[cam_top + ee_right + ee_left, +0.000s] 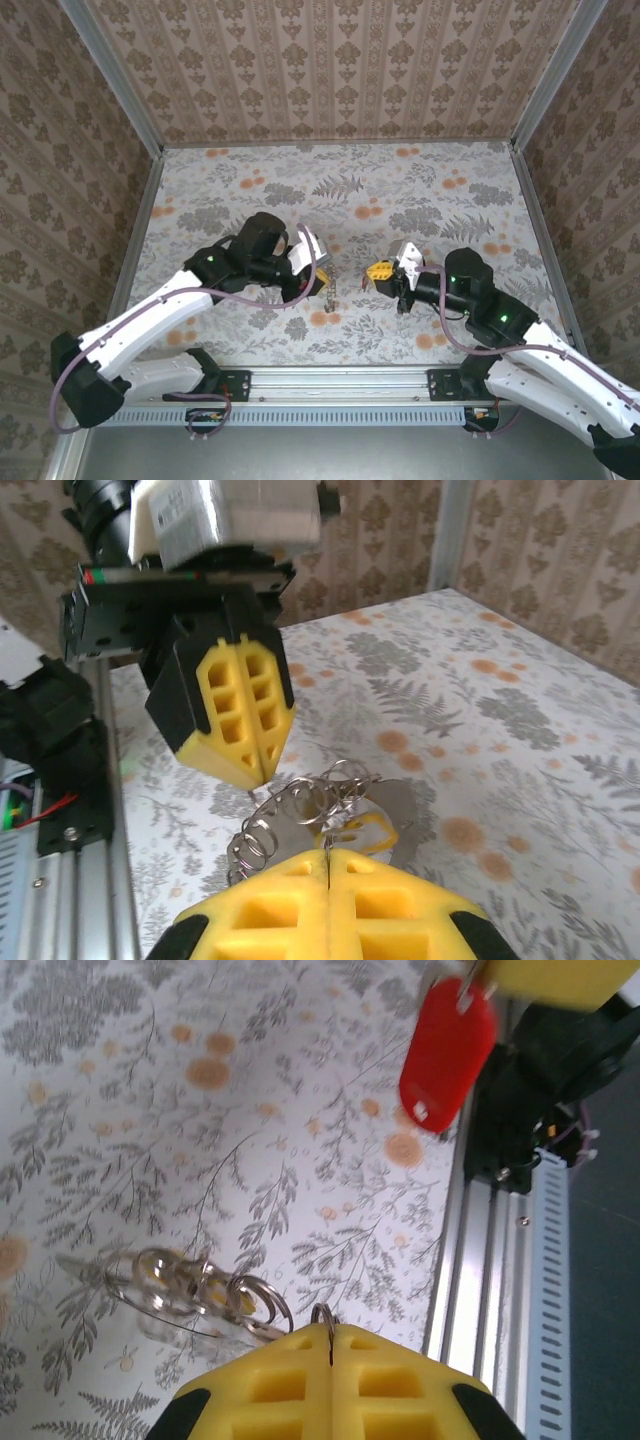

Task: Put the keys on the keyring

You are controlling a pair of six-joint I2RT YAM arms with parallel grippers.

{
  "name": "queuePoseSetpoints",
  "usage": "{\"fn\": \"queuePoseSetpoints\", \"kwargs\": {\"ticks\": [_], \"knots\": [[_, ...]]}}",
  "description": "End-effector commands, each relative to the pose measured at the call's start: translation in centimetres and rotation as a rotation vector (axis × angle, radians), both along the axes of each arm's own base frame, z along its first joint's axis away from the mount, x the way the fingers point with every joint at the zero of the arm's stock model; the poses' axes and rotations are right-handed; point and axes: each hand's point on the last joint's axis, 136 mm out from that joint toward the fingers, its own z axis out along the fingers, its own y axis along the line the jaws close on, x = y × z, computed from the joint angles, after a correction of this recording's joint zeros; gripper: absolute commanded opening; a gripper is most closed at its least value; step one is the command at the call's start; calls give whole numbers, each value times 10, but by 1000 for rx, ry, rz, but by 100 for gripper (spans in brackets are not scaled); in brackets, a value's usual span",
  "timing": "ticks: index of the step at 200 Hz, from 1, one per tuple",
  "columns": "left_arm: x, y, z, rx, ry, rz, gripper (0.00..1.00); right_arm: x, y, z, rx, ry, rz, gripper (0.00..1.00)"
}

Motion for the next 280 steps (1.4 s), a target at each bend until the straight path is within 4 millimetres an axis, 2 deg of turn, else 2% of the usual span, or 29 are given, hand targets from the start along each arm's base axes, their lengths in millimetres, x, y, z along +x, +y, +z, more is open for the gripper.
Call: {"fn": "queuePoseSetpoints", "kwargs": {"ticks": [1,33,75,104,140,186,228,280], "knots": [[16,-7,-15,46,38,51,0,13,-15,2,16,-12,-109,0],[42,-25,-44,143,65,72,0,17,-31,-2,8,-35,-191,0],[57,-57,-67,146,99,16,0,27,-67,1,12,-89,-381,0],[59,-80,-87,166,113,-30,0,30,-78,3,18,-111,-426,0],[58,-98,-118,226,112,-58,0,33,-83,0,12,-104,-450,0],[54,-110,-151,304,81,-104,0,34,-95,6,38,-112,-499,0],[51,-111,-177,388,36,-125,0,34,-104,9,58,-123,-532,0],[46,-113,-189,431,18,-146,0,34,-104,12,70,-127,-530,0]]}}
